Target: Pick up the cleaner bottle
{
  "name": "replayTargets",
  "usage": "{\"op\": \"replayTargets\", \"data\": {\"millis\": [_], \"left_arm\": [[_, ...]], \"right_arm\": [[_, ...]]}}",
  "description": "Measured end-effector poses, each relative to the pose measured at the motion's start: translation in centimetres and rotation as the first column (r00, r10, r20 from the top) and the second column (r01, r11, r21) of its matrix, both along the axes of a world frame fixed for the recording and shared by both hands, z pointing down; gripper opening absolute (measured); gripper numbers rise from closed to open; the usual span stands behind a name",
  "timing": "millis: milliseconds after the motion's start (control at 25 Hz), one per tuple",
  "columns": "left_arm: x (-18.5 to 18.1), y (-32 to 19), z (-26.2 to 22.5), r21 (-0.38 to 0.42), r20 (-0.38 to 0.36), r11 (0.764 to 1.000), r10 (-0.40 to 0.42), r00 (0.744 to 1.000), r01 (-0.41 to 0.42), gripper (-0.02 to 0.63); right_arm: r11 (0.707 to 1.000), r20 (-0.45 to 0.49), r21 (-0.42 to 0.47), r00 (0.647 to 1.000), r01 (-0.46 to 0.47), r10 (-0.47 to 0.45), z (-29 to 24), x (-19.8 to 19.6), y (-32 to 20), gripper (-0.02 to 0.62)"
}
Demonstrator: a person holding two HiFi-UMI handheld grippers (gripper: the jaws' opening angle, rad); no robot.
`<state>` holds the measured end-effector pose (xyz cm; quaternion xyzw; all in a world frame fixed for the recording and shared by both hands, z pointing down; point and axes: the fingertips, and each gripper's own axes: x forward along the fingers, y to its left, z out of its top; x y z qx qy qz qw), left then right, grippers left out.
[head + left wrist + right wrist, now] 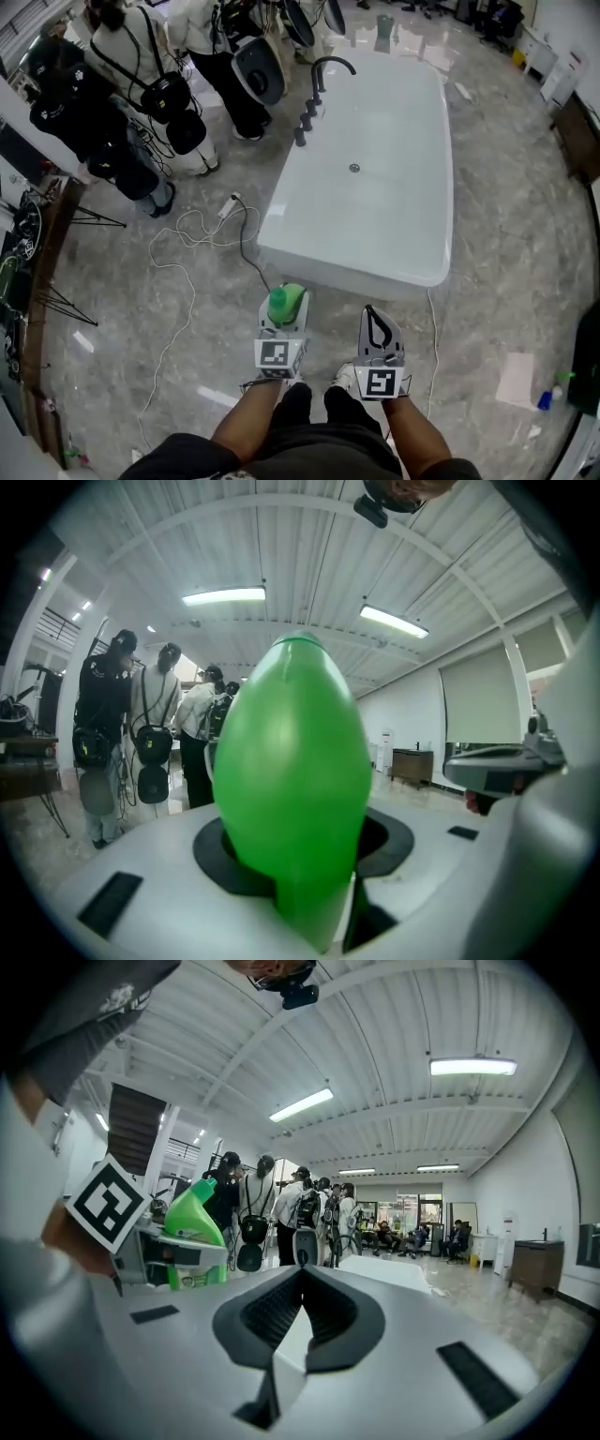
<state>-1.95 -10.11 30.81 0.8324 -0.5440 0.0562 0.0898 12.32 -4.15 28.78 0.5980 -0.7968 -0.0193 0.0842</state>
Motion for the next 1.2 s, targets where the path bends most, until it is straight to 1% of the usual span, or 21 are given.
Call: {"op": "replayTargets", "data": {"millis": [160, 280, 440, 560, 720, 920, 1040, 1200], "left_arm": [[1.8, 2.4, -3.7, 0.006, -0.015, 1.000, 0.010, 1.000, -0.010, 0.179], [2.8, 3.9, -5.5, 0.015, -0.021, 0.999, 0.036, 0.999, -0.036, 0.179], [3.7, 5.5, -6.6, 0.017, -0.012, 0.998, 0.067, 0.998, -0.067, 0.179], [3.9, 6.4, -7.6, 0.032, -0.004, 0.995, 0.091, 0.996, -0.090, 0.179], [4.0, 7.4, -8.1, 0.041, -0.010, 0.993, 0.112, 0.994, -0.112, 0.179], [3.9, 7.1, -8.2, 0.044, 0.001, 0.994, 0.103, 0.995, -0.103, 0.179], [3.8, 6.4, -8.5, 0.036, -0.010, 0.995, 0.094, 0.995, -0.094, 0.179], [4.1, 5.0, -8.9, 0.033, -0.023, 0.992, 0.124, 0.992, -0.123, 0.179]], "right_arm": [[0.999, -0.011, 0.039, 0.999, -0.031, 0.031, -3.7, 2.8, 1.7, 0.015], [0.998, -0.006, 0.043, 0.999, -0.047, 0.047, -5.3, 3.9, 3.4, 0.015], [0.997, 0.023, 0.040, 0.997, -0.070, 0.069, -6.3, 4.1, 4.9, 0.015], [0.995, 0.039, 0.048, 0.995, -0.093, 0.091, -7.2, 4.1, 5.4, 0.015], [0.993, 0.060, 0.071, 0.994, -0.095, 0.091, -8.5, 4.0, 6.0, 0.015], [0.992, 0.073, 0.077, 0.993, -0.103, 0.097, -9.0, 4.6, 5.6, 0.015], [0.991, 0.067, 0.081, 0.992, -0.109, 0.103, -9.3, 4.8, 4.8, 0.015], [0.987, 0.039, 0.080, 0.990, -0.136, 0.133, -9.6, 5.1, 3.5, 0.015]]}}
